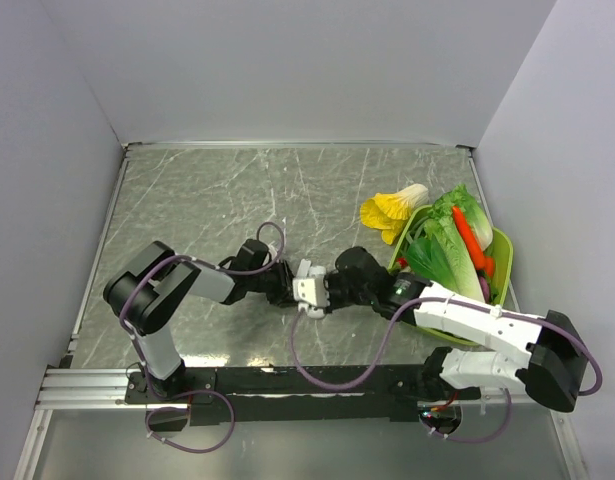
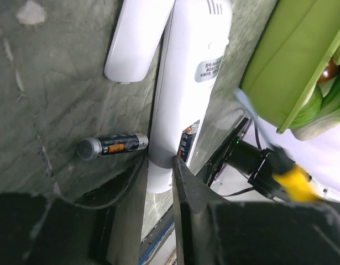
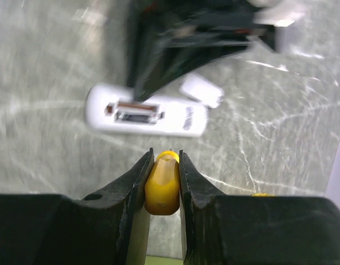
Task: Unload the batteries from the remote control
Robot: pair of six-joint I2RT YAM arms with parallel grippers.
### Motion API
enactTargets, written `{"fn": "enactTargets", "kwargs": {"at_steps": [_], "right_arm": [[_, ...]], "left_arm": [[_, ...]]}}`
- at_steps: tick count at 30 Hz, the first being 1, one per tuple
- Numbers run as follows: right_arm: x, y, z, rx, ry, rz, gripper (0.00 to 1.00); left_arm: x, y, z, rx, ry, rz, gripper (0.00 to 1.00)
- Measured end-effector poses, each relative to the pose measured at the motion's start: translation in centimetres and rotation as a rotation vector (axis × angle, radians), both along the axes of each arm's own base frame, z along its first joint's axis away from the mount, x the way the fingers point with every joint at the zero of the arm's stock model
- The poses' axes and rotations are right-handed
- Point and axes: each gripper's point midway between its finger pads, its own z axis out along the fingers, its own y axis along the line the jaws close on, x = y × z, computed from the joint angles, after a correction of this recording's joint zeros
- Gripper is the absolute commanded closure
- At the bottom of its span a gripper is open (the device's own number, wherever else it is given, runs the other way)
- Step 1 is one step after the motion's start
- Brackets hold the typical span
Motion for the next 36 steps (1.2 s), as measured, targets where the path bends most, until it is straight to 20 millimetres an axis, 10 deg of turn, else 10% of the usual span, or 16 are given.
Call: {"fn": "enactTargets", "kwargs": {"at_steps": [6, 18, 28, 36], "right_arm": [[2.9, 1.0, 5.5, 0.225, 0.048, -0.335, 1.0], [6.6, -2.9, 2.9, 0.334, 0.152, -1.043, 1.0], [6.4, -3.4, 2.8, 0.459, 0.229, -1.245, 1.0], [3.7, -1.3, 5.3, 0.662, 0.376, -1.175, 1.0]], "left_arm": [[-0.8, 0.2, 0.2, -0.039, 0.001, 0.034, 0.65], [-2.0, -1.6, 3.3, -0.102, -0.07, -0.012, 0.53], [5.0, 2.9, 8.1, 0.025, -0.252, 0.178, 0.48], [9.0, 7.7, 7.2, 0.047, -0.206, 0.306, 0.49]]}}
